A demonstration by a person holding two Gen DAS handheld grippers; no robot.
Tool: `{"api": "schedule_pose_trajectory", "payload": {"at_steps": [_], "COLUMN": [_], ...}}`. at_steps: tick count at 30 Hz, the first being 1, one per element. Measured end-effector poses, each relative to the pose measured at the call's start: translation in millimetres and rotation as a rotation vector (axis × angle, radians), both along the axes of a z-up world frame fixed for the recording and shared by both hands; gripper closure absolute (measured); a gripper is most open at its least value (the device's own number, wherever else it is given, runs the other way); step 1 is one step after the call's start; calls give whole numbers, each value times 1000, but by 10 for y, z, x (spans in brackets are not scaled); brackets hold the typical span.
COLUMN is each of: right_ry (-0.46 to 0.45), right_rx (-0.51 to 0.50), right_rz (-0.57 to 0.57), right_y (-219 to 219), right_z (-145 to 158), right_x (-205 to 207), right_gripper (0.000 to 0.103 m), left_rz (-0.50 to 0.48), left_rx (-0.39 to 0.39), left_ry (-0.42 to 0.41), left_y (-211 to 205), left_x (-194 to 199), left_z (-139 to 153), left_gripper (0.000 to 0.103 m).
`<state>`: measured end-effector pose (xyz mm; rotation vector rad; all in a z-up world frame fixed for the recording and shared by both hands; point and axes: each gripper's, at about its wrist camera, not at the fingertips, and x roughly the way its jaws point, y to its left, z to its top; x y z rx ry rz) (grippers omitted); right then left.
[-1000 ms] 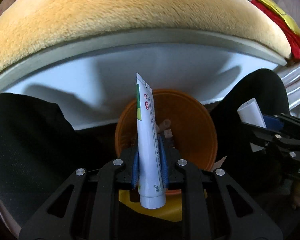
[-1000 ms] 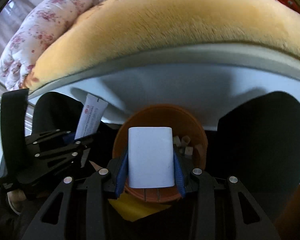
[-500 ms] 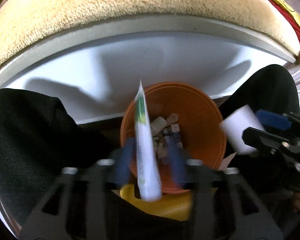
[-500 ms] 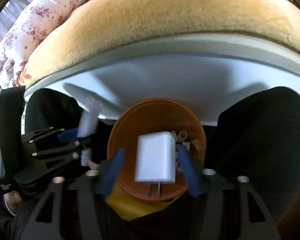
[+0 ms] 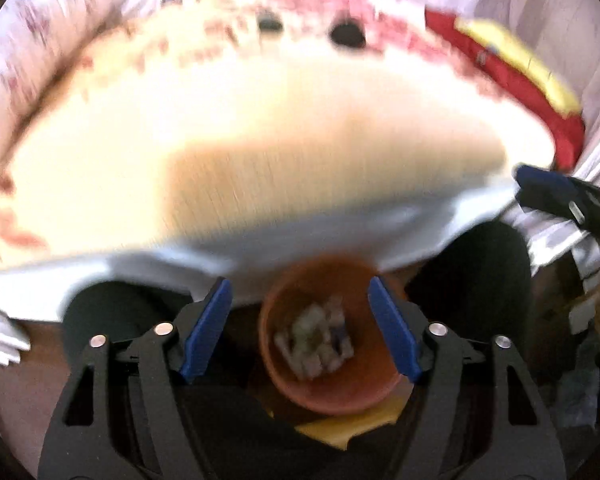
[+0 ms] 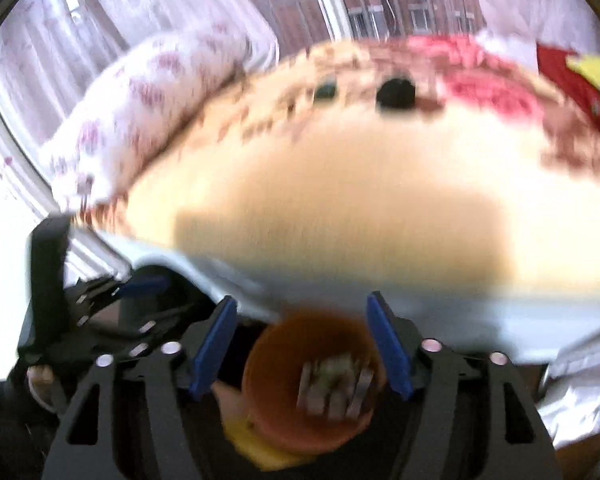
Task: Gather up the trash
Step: 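Grasp the black puff with the right gripper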
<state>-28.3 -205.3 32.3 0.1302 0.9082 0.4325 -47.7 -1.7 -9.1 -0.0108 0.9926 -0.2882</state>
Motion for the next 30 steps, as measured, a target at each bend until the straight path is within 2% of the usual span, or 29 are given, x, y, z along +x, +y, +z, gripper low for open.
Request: {"api": "schedule_pose_trajectory", "payload": {"at_steps": [4,6,10,13,17,18,20,21,22,23,26,29,30], "right_ry": [-28,-18,34,91,192,212,228,191,167,146,114,43,33], "right_rx": [-25,-33,18,4,-9,-7,-57,-90,-113,-108,7,38,49], "right_rz": [-64,-110,-219,-305,-363,-363,-335,-319,-303,-287,-272,-242,-235], "right_y": [-127,-156,-206,-222,-222,-209,-126,-79,-48,-41,-195,-328,-365], "right_z": [151,141,29,-141,-404,-465,-591,-587,-567,-521,-376,-227,-200], "right_x": [979,1453,2320,2775,3243,3298,3354,3330,3296,3236,3020,2684,2602], "right_gripper": [32,32,29,25,25,27,40,43,52,55,55,55,55], "left_rz": [64,95,136,145,150,148,149,144,147,151,171,186,181], "left_rx": [11,21,25,50,59,56,51,49,53,54,48,55,35], "left_ry": [-101,-105,-114,-106,-92,-88,-81,-80,-78,-79,-91,-84,-61], "left_y": [102,147,221,248,236,219,173,134,99,59,-61,-189,-255], "left_x": [245,411,692,958,1302,1420,1602,1738,1863,2006,2447,2824,3007], "left_z": [293,359,439,408,381,373,360,350,346,349,370,352,317], "left_gripper": [22,22,22,22,22,22,22,22,22,22,22,22,22]}}
